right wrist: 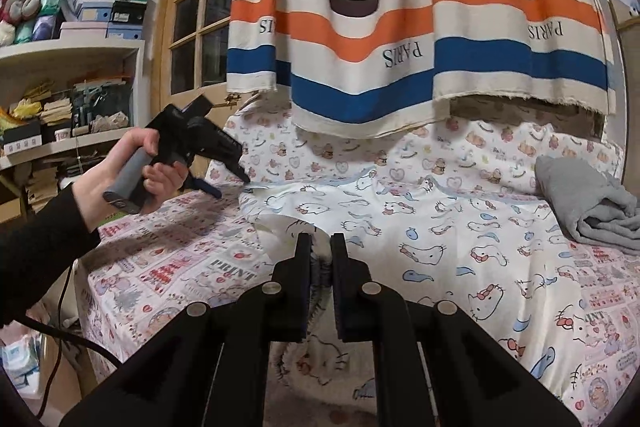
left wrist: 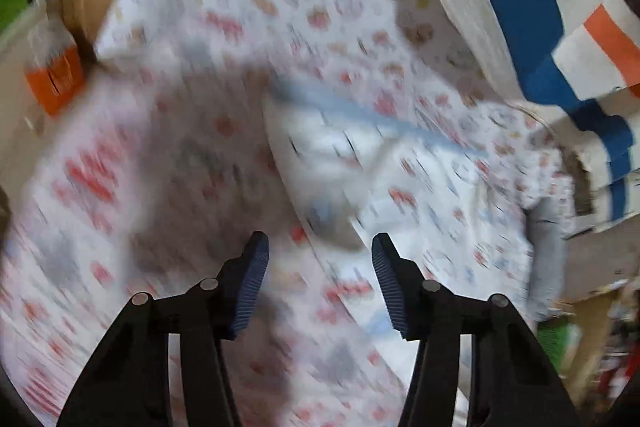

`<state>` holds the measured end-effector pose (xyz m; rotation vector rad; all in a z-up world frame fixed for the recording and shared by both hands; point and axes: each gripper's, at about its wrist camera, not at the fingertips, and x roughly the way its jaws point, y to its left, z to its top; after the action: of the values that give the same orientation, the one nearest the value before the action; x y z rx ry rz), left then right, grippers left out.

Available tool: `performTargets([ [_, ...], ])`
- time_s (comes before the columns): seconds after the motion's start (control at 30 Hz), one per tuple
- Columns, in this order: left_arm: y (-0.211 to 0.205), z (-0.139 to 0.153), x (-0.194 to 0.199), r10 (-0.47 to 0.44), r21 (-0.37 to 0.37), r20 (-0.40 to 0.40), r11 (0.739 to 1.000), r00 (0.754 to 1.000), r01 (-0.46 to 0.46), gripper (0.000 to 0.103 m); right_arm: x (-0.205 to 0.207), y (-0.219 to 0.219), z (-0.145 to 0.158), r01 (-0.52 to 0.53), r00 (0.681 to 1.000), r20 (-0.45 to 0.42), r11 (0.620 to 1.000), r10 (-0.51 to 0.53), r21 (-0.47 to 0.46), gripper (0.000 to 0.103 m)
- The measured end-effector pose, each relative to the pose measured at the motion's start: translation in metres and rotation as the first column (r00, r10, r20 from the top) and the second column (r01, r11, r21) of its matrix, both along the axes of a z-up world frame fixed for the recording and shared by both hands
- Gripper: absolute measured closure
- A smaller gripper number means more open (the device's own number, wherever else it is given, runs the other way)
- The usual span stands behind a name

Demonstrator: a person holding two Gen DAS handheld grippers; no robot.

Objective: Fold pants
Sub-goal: 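Pinch the blue-trimmed waistband with the left tool and lift it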

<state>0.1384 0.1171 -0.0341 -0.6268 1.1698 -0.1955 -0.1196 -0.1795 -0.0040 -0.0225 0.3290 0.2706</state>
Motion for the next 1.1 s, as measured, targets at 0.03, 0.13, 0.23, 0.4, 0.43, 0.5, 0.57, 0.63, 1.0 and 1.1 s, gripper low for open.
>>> performTargets([
  [0.03,-0.003,-0.003,-0.004,-0.014,-0.036,-0.014,0.999,1.0,0.014,0.051,0.001,-0.001,0.0,-0.001,1.0,-0.002,1.0,0.001,0.006,0.094],
  [0.13,-0.011,-0.014,-0.012,-0.039,-0.179,-0.049,0.983,0.998,0.03,0.051,0.003,-0.002,0.001,-0.005,1.0,0.002,1.0,0.005,0.017,0.094],
  [0.23,-0.02,-0.016,-0.014,-0.046,-0.204,-0.049,0.978,0.998,0.035,0.054,0.003,-0.001,0.002,-0.016,1.0,0.012,1.0,0.015,0.024,0.094],
  [0.4,-0.015,-0.019,-0.006,0.007,-0.197,-0.013,0.98,1.0,-0.009,0.066,-0.002,-0.001,0.008,-0.026,0.999,0.028,0.999,0.025,0.043,0.094],
  [0.43,-0.014,-0.021,-0.003,0.017,-0.202,-0.012,0.979,1.0,-0.019,0.069,-0.003,-0.002,0.009,-0.026,0.999,0.032,0.999,0.024,0.047,0.094],
  [0.5,-0.011,-0.024,0.005,0.04,-0.205,-0.007,0.978,0.999,-0.041,0.074,-0.005,-0.004,0.011,-0.025,0.999,0.037,0.998,0.023,0.053,0.094],
  [0.57,-0.006,-0.025,0.015,0.067,-0.202,-0.002,0.977,0.998,-0.066,0.075,-0.005,-0.004,0.011,-0.026,0.999,0.034,0.998,0.024,0.053,0.094],
  [0.63,0.0,-0.024,0.025,0.096,-0.182,0.006,0.979,0.995,-0.094,0.075,-0.005,-0.005,0.01,-0.027,0.999,0.028,0.998,0.026,0.049,0.094],
  [1.0,0.029,-0.02,0.074,0.16,-0.049,0.015,0.986,0.987,-0.159,0.096,-0.006,0.006,0.0,-0.093,0.995,-0.017,0.995,0.094,0.043,0.094],
  [1.1,0.028,-0.017,0.078,0.148,-0.018,0.039,0.989,0.988,-0.147,0.101,-0.006,0.012,-0.002,-0.117,0.993,-0.028,0.992,0.118,0.047,0.094],
])
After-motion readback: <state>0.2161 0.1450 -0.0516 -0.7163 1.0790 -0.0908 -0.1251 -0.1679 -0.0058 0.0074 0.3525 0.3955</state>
